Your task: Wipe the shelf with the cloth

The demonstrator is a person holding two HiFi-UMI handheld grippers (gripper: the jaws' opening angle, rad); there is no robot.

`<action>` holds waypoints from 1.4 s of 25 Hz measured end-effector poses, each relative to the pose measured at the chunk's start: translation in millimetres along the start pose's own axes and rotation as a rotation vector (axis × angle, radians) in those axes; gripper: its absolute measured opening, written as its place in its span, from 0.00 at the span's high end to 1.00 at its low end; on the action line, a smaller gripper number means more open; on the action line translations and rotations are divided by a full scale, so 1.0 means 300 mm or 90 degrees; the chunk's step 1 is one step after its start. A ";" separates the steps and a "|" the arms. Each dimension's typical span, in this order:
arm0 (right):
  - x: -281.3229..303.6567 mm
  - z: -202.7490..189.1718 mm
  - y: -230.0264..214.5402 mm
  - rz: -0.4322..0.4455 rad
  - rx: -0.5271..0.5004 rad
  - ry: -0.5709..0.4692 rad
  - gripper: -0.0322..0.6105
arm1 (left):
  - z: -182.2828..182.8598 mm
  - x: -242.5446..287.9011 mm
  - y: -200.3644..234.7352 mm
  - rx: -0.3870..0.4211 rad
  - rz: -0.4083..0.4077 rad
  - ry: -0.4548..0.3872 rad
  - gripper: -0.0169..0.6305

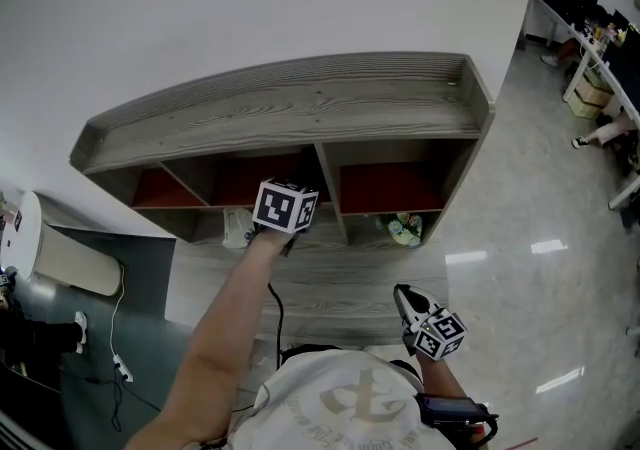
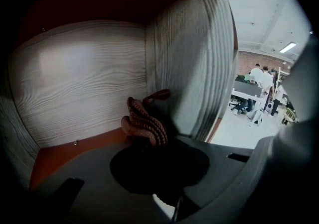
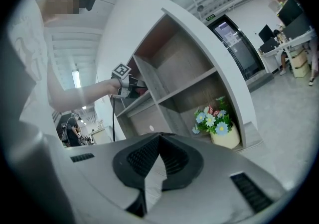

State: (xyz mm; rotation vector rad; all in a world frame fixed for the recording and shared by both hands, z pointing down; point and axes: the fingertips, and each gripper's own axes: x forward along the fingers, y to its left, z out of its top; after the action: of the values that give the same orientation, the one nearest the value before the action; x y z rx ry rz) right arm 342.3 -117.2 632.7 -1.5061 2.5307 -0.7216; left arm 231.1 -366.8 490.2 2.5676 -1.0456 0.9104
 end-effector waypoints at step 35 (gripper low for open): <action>-0.118 0.034 -0.134 -0.026 0.014 -0.033 0.94 | -0.022 0.173 -0.718 0.007 -0.200 -0.115 0.87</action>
State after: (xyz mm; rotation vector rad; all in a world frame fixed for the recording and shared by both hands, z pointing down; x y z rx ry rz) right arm 395.6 -106.5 636.6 -1.5533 2.4537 -0.7041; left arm 405.8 -237.4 533.1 2.7565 -0.6478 0.6162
